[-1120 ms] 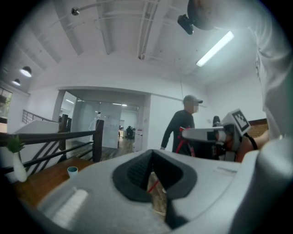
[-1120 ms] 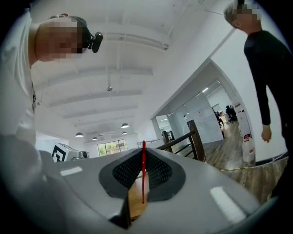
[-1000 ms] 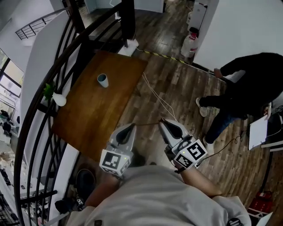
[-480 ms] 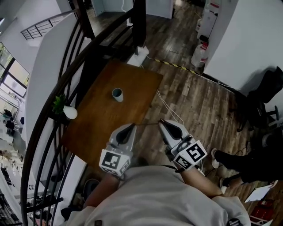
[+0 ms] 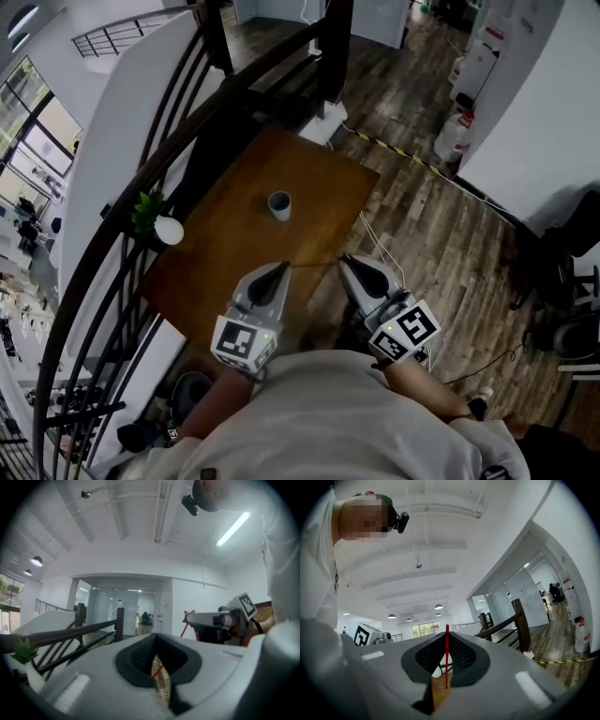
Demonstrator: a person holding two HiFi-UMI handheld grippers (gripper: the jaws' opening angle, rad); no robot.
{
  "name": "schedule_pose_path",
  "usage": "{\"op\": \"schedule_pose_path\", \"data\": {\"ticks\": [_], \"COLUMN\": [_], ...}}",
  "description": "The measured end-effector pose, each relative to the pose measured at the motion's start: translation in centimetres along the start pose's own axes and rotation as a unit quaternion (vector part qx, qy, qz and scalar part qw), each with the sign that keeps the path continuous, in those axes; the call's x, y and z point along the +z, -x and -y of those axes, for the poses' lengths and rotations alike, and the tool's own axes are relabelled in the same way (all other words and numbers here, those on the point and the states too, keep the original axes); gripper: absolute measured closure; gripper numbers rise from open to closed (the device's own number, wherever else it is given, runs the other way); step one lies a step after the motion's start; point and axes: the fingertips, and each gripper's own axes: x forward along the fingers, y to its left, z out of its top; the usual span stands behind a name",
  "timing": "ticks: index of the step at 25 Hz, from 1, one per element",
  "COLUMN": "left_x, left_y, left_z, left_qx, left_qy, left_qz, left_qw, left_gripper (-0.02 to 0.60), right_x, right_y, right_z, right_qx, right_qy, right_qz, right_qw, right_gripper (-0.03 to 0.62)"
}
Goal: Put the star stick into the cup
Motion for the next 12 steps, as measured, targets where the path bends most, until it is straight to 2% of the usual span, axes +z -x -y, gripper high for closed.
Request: {"op": "schedule_pose_path", "data": {"ticks": [12], "left_x": [0.5], "left_y": [-0.4], "left_z": [-5.0], "left_qx": [0.088], "left_qy": [0.002], "left_qz": [0.006], "left_qw": [0.9961], "left_gripper": [0.580], "right_x": [-0.8], "right_y": [-6.7], "right_z": [1.3], "right_qx": [0.097], "right_qy": [-0.025], "right_qz": [-0.024], "right_qw": [0.995], "right_gripper": [0.569]}}
